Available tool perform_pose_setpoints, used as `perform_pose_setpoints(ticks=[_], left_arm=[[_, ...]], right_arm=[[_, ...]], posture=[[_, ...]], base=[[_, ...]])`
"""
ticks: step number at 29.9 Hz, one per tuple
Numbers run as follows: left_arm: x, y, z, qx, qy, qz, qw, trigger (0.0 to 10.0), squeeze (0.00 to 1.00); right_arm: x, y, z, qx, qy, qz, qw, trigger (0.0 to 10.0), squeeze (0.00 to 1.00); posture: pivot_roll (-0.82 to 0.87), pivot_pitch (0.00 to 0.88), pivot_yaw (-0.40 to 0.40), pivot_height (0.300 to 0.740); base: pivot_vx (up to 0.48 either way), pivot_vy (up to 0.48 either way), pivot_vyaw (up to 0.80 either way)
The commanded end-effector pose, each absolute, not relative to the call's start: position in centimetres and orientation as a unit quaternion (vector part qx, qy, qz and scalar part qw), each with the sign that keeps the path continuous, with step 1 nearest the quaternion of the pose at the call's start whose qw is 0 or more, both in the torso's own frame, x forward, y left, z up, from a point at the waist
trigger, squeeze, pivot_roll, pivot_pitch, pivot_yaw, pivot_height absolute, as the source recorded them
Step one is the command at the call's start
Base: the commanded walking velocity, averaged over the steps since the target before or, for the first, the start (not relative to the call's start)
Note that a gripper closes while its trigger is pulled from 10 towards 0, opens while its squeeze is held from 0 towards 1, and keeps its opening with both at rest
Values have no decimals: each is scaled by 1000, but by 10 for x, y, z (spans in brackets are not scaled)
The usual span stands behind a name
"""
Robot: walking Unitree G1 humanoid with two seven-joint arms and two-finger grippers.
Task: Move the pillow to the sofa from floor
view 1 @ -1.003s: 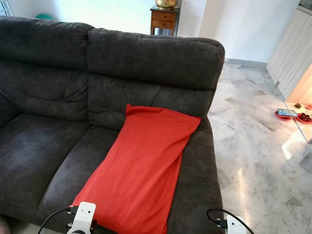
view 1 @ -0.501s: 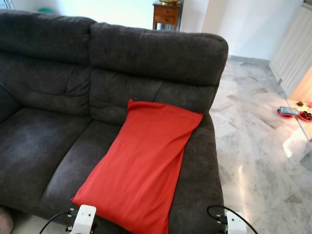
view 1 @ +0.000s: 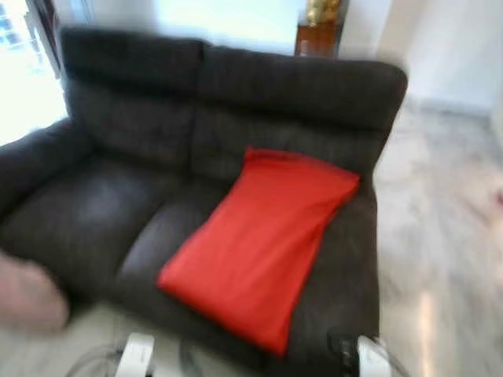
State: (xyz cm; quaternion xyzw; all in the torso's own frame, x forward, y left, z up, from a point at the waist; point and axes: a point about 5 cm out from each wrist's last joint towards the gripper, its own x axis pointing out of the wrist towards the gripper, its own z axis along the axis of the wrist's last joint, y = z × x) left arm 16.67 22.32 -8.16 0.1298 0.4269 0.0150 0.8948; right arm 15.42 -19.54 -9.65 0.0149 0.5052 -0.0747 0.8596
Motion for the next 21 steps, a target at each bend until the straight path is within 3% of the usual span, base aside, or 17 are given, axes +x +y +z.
perform_pose_setpoints(ticks=[1, 21], left_arm=[[169, 224, -81, 136, 427, 11, 894, 10000, 0], [163, 224, -84, 142, 440, 9, 887, 10000, 0]], right_arm=[[154, -201, -96, 11, 506, -80, 859, 10000, 0], [150, -204, -97, 20, 506, -92, 857, 10000, 0]], posture=[[100, 0, -89, 740], [111, 0, -77, 740]], base=[[0, 0, 0], [0, 0, 0]])
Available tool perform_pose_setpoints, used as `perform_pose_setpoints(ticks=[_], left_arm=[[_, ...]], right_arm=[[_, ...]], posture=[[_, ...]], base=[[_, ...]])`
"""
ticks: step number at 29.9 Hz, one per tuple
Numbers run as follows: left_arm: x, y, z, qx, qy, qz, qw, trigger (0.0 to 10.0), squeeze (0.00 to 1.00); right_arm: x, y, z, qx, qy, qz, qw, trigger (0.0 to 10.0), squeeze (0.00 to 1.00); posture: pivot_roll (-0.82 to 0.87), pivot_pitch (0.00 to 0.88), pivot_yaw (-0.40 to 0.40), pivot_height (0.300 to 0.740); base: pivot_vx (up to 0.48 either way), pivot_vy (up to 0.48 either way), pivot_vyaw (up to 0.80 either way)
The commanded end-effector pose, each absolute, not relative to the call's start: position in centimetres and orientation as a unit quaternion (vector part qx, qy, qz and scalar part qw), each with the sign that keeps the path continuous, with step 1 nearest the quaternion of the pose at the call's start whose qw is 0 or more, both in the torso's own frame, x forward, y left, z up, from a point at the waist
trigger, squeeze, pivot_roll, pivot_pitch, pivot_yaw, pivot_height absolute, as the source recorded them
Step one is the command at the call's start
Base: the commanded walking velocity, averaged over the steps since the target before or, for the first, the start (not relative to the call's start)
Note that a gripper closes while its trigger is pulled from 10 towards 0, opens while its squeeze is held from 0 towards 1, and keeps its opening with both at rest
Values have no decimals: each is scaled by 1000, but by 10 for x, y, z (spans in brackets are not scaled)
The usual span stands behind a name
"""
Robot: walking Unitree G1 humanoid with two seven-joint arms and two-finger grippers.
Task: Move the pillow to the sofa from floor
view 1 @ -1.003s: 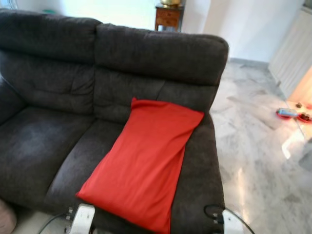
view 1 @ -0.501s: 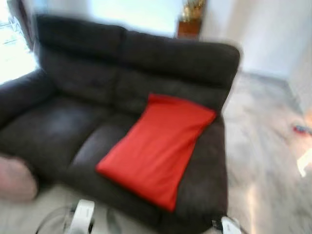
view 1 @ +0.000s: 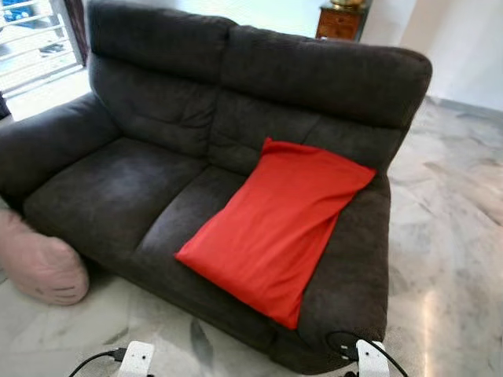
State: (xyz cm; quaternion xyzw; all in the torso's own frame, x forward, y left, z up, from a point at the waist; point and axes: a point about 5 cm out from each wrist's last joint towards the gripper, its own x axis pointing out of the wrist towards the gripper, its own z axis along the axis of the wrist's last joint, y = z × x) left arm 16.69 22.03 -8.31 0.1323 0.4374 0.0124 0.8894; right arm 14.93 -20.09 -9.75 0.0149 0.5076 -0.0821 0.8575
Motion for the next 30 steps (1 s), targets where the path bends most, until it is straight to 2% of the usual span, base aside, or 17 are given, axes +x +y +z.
perform_pose_setpoints(ticks=[1, 9, 10, 12, 19, 22, 25, 27, 28, 30], left_arm=[[163, 225, -84, 143, 440, 10, 887, 10000, 0], [169, 226, -81, 155, 439, -2, 885, 10000, 0], [174, 221, -80, 158, 436, -13, 886, 10000, 0], [176, 219, -80, 160, 434, -19, 886, 10000, 0], [222, 178, -61, 159, 367, -68, 914, 10000, 0], [227, 166, -59, 169, 363, -101, 911, 10000, 0], [229, 167, -57, 188, 355, -110, 909, 10000, 0], [234, 175, -54, 161, 356, -70, 918, 10000, 0], [237, 186, -52, 120, 365, -17, 923, 10000, 0], [236, 191, -52, 100, 370, 7, 923, 10000, 0]], right_arm=[[150, -203, -97, 20, 506, -92, 857, 10000, 0], [146, -206, -98, 19, 508, -103, 855, 10000, 0], [135, -215, -100, 20, 512, -115, 851, 10000, 0], [131, -219, -100, 20, 512, -121, 850, 10000, 0], [119, -245, -98, 4, 513, -142, 847, 10000, 0], [116, -254, -96, 14, 504, -168, 847, 10000, 0], [114, -257, -96, 19, 504, -175, 845, 10000, 0], [114, -256, -96, 16, 508, -168, 845, 10000, 0], [114, -256, -96, 6, 510, -157, 846, 10000, 0], [113, -256, -96, 2, 511, -154, 846, 10000, 0]], posture=[[112, 0, -75, 740], [66, 0, -36, 740], [44, 0, -24, 740], [44, 0, -24, 740], [-25, 0, -10, 740], [-75, 0, 23, 740], [-77, 0, -4, 740], [-69, 0, -20, 740], [-75, 0, -35, 740], [-78, 0, -48, 740]], base=[[0, 0, 0], [0, 0, 0], [0, 0, 0], [0, 0, 0], [0, 0, 0], [0, 0, 0], [0, 0, 0], [0, 0, 0], [0, 0, 0], [0, 0, 0]])
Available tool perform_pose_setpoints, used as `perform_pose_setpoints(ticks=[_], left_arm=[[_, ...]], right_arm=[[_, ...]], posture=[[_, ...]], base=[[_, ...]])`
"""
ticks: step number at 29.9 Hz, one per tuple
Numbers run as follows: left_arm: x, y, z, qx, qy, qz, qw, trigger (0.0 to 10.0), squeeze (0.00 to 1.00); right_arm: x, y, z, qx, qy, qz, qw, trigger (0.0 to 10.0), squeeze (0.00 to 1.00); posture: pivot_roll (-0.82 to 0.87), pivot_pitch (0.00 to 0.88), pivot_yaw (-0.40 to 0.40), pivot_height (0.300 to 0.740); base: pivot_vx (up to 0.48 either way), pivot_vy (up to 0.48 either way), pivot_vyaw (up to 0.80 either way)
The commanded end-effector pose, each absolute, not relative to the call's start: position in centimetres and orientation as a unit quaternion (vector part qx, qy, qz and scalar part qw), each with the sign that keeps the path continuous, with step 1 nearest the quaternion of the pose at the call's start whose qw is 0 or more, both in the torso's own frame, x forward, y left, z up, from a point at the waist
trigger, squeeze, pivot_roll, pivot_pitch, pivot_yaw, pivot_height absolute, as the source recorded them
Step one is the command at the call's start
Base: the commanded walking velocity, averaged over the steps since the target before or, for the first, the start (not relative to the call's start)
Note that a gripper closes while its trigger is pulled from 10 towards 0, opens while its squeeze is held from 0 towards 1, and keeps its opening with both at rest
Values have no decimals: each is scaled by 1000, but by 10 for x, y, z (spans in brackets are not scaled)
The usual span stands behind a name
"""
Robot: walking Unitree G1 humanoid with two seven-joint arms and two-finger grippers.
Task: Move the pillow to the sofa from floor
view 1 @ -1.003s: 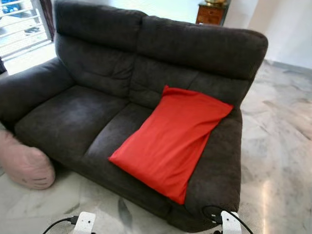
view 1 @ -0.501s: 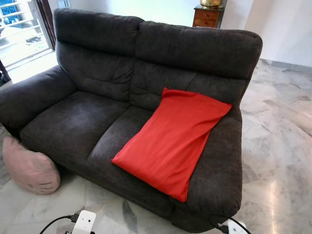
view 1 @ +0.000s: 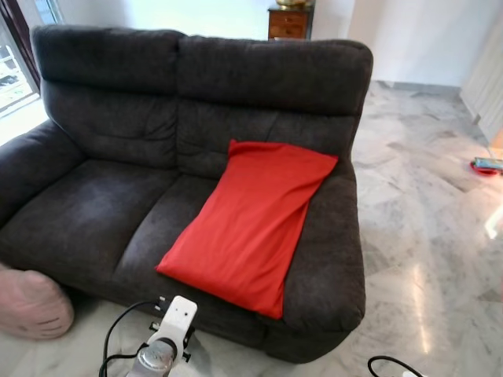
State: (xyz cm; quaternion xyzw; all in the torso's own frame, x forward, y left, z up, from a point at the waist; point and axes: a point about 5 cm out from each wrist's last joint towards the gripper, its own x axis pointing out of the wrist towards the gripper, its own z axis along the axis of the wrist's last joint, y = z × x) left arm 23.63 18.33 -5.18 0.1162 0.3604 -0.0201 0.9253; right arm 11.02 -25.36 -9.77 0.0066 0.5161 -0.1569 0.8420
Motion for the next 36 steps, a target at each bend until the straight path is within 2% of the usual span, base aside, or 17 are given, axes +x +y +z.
perform_pose_setpoints(ticks=[1, 10, 11, 13, 16, 19, 21, 22, 27, 31, 36], left_arm=[[234, 191, -54, 119, 375, -4, 919, 10000, 0], [229, 190, -57, 122, 387, -3, 914, 10000, 0], [229, 188, -58, 122, 388, -7, 913, 10000, 0], [228, 186, -58, 122, 389, -9, 913, 10000, 0], [226, 183, -60, 132, 397, -30, 908, 10000, 0], [223, 183, -62, 141, 404, -45, 903, 10000, 0], [223, 184, -62, 143, 405, -48, 902, 10000, 0], [226, 189, -59, 129, 396, -30, 909, 10000, 0], [219, 192, -63, 102, 401, 6, 910, 10000, 0], [202, 196, -73, 115, 424, 5, 898, 10000, 0], [198, 206, -73, 112, 428, 22, 896, 10000, 0]], right_arm=[[112, -258, -96, -7, 515, -149, 844, 10000, 0], [107, -263, -96, 3, 514, -165, 842, 10000, 0], [103, -264, -96, 5, 516, -169, 840, 10000, 0], [101, -264, -97, 7, 517, -171, 839, 10000, 0], [94, -267, -97, 14, 518, -189, 834, 10000, 0], [89, -267, -98, 27, 516, -209, 830, 10000, 0], [86, -266, -100, 32, 518, -213, 828, 10000, 0], [79, -260, -103, 34, 529, -206, 823, 10000, 0], [82, -254, -104, 10, 537, -171, 826, 10000, 0], [90, -262, -100, 25, 523, -189, 831, 10000, 0], [104, -257, -98, 34, 512, -186, 838, 10000, 0]], posture=[[-87, 0, -62, 740], [-109, 0, -54, 740], [-137, 0, -25, 740], [-145, 0, -16, 740], [-219, 0, 65, 740], [-231, 0, 88, 740], [-199, 0, 57, 740], [-143, 0, -15, 740], [-120, 0, -75, 740], [-71, 0, -65, 740], [-44, 0, -45, 740]], base=[[0, 0, 0], [0, 0, 0], [0, 0, 0], [0, 0, 0], [0, 0, 0], [0, 0, 0], [0, 0, 0], [0, 0, 0], [0, 0, 0], [0, 0, 0], [0, 0, 0]])
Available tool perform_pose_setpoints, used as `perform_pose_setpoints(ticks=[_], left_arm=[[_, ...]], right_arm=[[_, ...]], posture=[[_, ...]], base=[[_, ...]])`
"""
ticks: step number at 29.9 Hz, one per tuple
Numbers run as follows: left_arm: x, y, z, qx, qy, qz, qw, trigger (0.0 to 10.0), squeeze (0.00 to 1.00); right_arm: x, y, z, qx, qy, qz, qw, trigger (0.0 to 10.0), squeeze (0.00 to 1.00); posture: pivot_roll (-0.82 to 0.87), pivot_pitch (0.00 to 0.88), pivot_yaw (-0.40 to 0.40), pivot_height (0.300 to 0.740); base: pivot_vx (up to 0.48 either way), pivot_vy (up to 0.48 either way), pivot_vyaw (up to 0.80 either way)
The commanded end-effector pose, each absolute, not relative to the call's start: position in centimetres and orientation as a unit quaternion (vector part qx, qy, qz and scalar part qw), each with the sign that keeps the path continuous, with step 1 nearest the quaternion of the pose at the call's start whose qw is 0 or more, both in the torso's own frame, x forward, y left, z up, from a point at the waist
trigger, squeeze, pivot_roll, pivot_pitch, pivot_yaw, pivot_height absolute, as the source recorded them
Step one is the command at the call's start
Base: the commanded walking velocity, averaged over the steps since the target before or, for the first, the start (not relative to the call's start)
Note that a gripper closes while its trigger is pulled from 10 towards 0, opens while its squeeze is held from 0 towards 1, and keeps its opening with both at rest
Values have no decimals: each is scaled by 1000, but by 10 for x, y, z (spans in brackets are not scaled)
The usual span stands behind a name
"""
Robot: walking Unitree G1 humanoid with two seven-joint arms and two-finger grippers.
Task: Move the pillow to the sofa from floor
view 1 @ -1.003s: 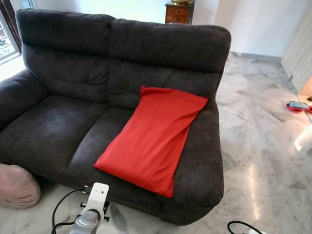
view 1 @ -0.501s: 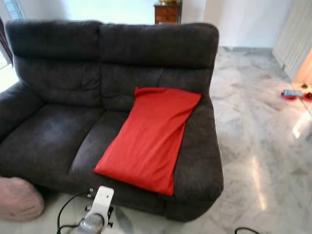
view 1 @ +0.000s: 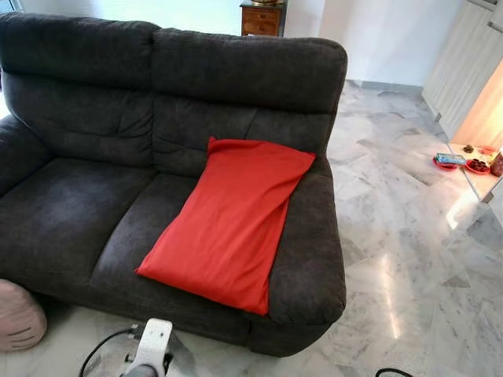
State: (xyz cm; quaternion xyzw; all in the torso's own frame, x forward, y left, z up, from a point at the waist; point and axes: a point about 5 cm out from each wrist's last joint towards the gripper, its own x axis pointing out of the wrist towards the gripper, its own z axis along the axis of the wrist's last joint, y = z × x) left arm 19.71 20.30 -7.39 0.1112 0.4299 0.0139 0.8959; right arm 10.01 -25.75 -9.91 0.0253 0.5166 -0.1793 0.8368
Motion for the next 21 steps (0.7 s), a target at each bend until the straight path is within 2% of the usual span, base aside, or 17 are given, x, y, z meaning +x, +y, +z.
perform_pose_setpoints(ticks=[1, 5, 7, 16, 21], left_arm=[[199, 208, -72, 111, 427, 24, 897, 10000, 0], [200, 215, -70, 116, 427, 27, 897, 10000, 0], [200, 221, -69, 118, 430, 27, 895, 10000, 0], [199, 219, -70, 116, 437, 11, 892, 10000, 0], [192, 215, -75, 104, 448, 3, 888, 10000, 0]], right_arm=[[105, -256, -98, 36, 511, -185, 839, 10000, 0], [110, -244, -100, 48, 510, -182, 840, 10000, 0], [113, -229, -103, 53, 510, -168, 842, 10000, 0], [110, -226, -105, 56, 510, -173, 841, 10000, 0], [117, -233, -100, 57, 483, -190, 853, 10000, 0]], posture=[[-44, 0, -45, 740], [-47, 0, -18, 740], [-70, 0, 14, 740], [-65, 0, 16, 740], [-55, 0, 9, 740]], base=[[0, 0, 0], [0, 0, 0], [0, 0, 0], [0, 0, 0], [0, 0, 0]])
